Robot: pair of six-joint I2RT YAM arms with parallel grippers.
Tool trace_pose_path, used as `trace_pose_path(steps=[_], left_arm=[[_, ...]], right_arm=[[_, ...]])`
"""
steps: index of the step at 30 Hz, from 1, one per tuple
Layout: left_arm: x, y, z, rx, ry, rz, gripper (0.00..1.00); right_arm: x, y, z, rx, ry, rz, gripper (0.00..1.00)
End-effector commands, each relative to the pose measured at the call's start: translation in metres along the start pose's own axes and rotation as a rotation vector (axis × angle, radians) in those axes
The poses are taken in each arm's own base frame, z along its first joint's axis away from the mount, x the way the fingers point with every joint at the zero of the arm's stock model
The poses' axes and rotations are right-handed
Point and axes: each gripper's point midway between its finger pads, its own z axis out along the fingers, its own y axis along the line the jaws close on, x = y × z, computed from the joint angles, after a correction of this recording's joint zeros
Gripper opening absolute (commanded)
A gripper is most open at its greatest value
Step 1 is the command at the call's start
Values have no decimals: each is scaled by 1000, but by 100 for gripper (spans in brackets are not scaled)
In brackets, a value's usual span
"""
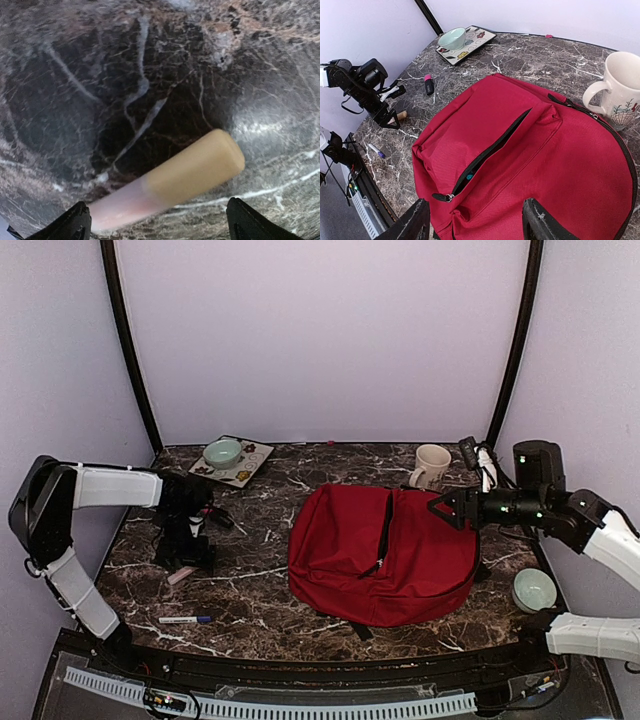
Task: Pack the student bag
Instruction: Pick up the pen at the center of the board.
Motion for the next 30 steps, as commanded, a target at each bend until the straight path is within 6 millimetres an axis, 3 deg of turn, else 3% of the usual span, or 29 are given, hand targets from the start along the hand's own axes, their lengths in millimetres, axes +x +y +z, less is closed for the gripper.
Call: trace_pose_path(steps=[1, 5, 11, 22, 25, 30], left_arm=[[-9, -9, 14, 36, 46, 84, 93], [-12, -14, 18, 98, 47, 68, 82], [-5, -13, 20, 115, 64, 35, 48], [8, -25, 13, 218, 57, -74, 12], [8, -31, 7, 255, 48, -114, 6], [3, -47, -14, 333, -7, -161, 4]], right_arm=[[-12, 2, -2, 1, -17, -42, 64], [-13, 3, -3, 3, -14, -54, 64], [-12, 4, -1, -5, -13, -73, 64], [-11, 4, 9, -25, 9, -75, 64], [-9, 1, 9, -12, 12, -74, 64], [-6, -4, 9, 10, 0, -73, 64]])
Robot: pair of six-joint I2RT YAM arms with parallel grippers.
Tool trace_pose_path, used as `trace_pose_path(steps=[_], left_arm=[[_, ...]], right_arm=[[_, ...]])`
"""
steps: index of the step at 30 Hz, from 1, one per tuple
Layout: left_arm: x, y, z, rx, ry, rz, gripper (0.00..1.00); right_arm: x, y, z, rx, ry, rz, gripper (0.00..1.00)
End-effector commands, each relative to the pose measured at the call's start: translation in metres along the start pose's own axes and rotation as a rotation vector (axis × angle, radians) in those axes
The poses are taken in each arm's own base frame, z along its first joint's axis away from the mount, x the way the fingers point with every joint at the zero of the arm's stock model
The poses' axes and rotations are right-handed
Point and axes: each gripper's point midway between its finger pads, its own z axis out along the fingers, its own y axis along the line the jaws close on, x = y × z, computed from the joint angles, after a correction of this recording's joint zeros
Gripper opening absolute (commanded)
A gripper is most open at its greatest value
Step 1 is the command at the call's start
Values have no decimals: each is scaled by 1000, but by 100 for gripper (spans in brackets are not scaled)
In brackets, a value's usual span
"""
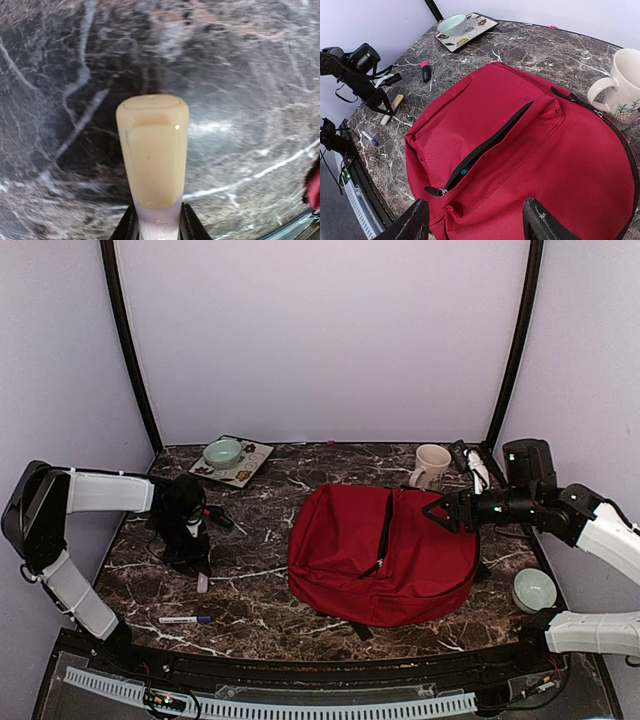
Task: Pack the student bag
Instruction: Pick up the pen at the center of the board, then pass from the left arm to the right
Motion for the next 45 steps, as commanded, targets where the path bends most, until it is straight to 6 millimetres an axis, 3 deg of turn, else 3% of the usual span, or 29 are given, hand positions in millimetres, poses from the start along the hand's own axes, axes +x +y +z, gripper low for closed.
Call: trace_pose_path(steps=[1, 13, 19, 32, 38, 45], left_arm=[[3, -26, -20, 115, -51, -51, 4], [-7, -74, -79, 346, -221, -189, 0], [-9, -85, -104, 430, -295, -285, 0], [-7, -114, -114, 594, -361, -527, 0], [-7, -141, -133, 656, -380, -576, 0], [-6, -171, -144, 716, -370, -687, 0]], right_arm=[[-16, -1, -5, 18, -71, -25, 64], [-29, -1, -5, 12, -155, 28, 64], [-35, 5, 1, -39, -184, 54, 64], [-51, 18, 13, -109, -209, 85, 64], [-49, 37, 21, -161, -204, 51, 64], [-56, 81, 41, -251, -200, -36, 64]])
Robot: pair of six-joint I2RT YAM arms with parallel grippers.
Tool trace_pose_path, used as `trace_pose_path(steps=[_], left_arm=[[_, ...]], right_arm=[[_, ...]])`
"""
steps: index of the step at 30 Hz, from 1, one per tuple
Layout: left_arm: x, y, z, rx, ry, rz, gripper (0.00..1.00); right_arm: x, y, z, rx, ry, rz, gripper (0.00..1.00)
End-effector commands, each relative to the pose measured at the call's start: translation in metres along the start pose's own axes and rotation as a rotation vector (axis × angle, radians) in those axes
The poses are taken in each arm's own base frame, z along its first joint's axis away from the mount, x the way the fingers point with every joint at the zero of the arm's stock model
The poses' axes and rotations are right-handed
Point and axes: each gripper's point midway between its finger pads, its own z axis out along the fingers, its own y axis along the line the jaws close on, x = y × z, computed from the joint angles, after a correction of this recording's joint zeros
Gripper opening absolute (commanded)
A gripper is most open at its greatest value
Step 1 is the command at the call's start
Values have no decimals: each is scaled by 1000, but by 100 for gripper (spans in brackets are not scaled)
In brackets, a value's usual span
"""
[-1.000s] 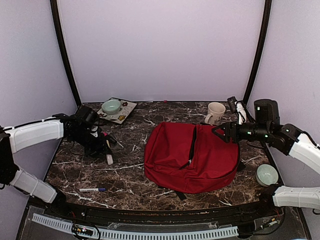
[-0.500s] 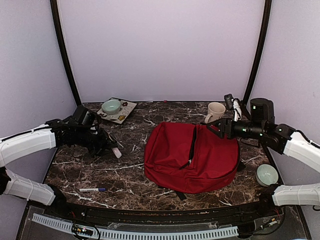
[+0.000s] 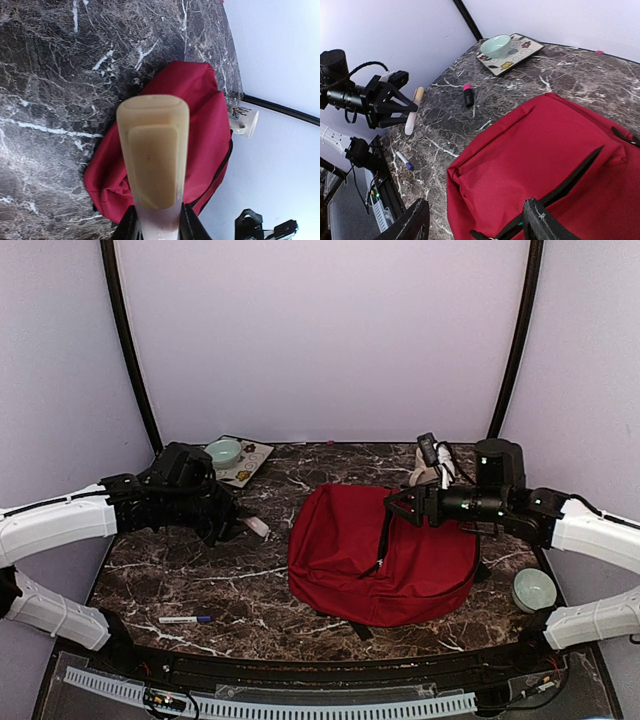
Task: Pack the student bag
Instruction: Pass from the left arm to the right
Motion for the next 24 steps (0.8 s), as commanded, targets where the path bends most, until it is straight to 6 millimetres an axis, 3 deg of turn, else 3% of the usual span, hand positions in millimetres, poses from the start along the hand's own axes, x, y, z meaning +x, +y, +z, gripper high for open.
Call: trace_pose_path(steps=[1, 7, 14, 24], left_arm=[[7, -30, 0, 95, -34, -124, 0], [24, -71, 7, 222, -22, -184, 0], [31, -121, 1, 315, -70, -174, 0], [42, -148, 0, 419, -48, -190, 0]], right_arm=[[-29, 37, 15, -96, -77, -81, 64], [-29, 75, 48, -184, -41, -90, 64], [-43, 85, 75, -183, -86, -11, 62], [-60, 92, 97, -192, -137, 42, 61]])
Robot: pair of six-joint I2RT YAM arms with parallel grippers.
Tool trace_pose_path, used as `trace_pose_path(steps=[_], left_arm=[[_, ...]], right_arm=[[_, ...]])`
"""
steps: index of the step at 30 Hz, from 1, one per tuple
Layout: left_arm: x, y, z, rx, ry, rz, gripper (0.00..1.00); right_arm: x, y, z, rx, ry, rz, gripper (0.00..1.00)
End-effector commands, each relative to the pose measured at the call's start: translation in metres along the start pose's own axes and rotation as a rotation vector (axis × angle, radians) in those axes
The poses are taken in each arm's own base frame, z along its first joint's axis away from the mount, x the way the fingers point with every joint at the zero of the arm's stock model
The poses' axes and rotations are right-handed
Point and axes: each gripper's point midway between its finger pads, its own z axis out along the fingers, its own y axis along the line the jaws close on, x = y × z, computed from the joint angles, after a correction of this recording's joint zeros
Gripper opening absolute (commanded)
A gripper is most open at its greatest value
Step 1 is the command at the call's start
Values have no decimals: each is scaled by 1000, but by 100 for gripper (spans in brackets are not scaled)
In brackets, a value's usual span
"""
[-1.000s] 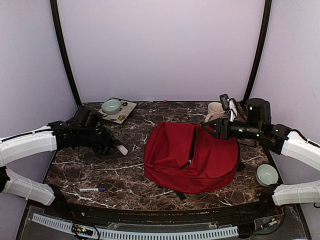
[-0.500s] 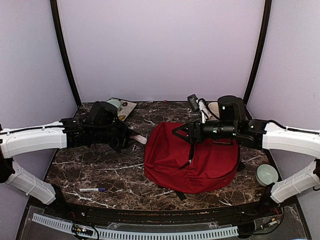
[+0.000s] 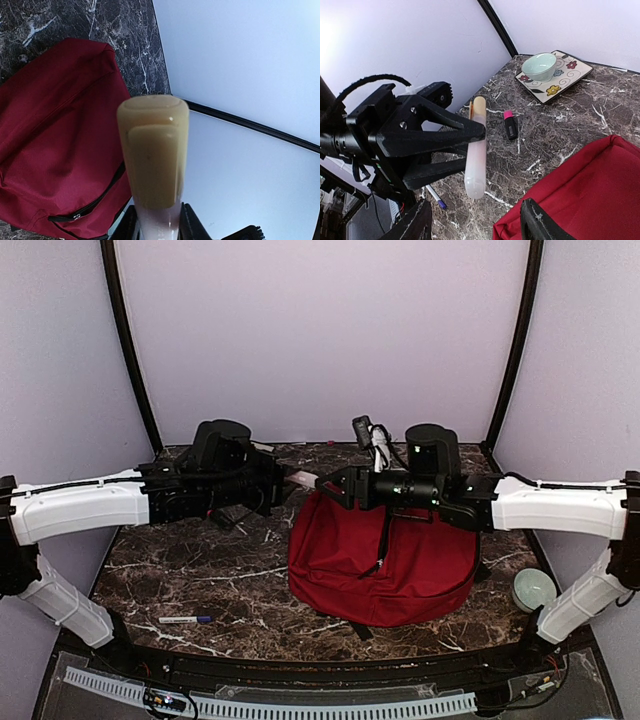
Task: Pack the student bag
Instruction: Pass from the left arm to the right
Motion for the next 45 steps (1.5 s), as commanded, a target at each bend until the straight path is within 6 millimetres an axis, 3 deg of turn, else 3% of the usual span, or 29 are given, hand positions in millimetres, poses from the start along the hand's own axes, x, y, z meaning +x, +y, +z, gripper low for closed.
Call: trace_pose_path(steps=[1, 11, 19, 42, 45], left_arm=[[8, -29, -4, 91, 5, -20, 0], [14, -40, -7, 129, 8, -17, 0], [15, -41, -7, 155, 8, -17, 0], [15, -34, -5, 146, -10, -11, 0], [15, -34, -4, 149, -10, -13, 0]], right_arm=[[-30, 17, 5, -54, -99, 6, 60], [-35, 15, 16, -40, -101, -17, 49], [-33, 14, 21, -45, -94, -19, 30], [-51, 26, 13, -79, -161, -49, 31], [-49, 26, 14, -84, -156, -49, 26]])
